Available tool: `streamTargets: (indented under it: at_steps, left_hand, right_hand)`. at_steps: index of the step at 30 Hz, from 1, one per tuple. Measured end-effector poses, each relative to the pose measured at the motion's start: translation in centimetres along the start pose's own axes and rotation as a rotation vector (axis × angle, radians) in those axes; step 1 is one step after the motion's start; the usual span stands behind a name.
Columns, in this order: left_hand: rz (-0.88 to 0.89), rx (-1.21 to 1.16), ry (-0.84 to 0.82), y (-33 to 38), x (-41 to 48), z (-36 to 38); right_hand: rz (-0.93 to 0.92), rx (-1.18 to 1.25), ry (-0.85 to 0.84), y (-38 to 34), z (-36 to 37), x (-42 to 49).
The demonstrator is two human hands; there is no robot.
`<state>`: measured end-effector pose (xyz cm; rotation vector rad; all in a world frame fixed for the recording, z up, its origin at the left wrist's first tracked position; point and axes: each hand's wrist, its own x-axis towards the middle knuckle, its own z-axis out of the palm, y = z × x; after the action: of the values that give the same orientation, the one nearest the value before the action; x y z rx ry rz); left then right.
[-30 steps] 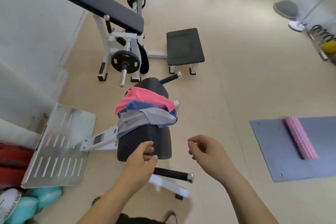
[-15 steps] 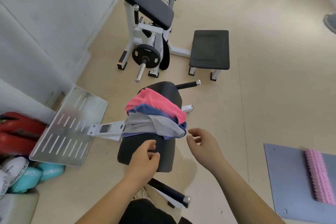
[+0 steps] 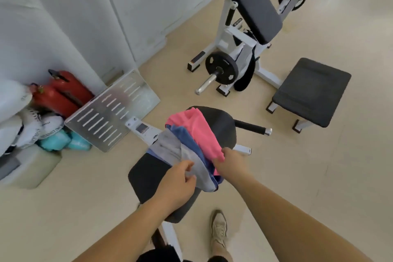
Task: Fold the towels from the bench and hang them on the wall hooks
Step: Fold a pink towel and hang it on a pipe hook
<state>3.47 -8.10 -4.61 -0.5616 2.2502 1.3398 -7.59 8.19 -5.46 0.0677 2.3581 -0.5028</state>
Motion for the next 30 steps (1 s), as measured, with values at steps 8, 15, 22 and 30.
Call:
streamTargets:
  at_steps: [8,15,22,30]
  left_hand:
    - [-0.216,-0.223,0.22,2.4,-3.3,10.0]
    - [-0.311,-0.279,0.357,3.2,-4.8,12.0]
    - [-0.263,-0.318,0.422,3.8,-7.1,13.0]
    - [-0.142,-0.412,0.467,6.7,-9.2,11.5]
  right_hand:
    - [-0.107,0.115,-0.057,4.8,0.5,3.8]
    - [-0.235,0.114,-0.119,5.6,-0.7,4.1]
    - [-0.261,0.64,-0.027,5.8,-3.7,-0.4]
    - [-0.362,0.812,-0.021,2.7,-8.7,-6.9]
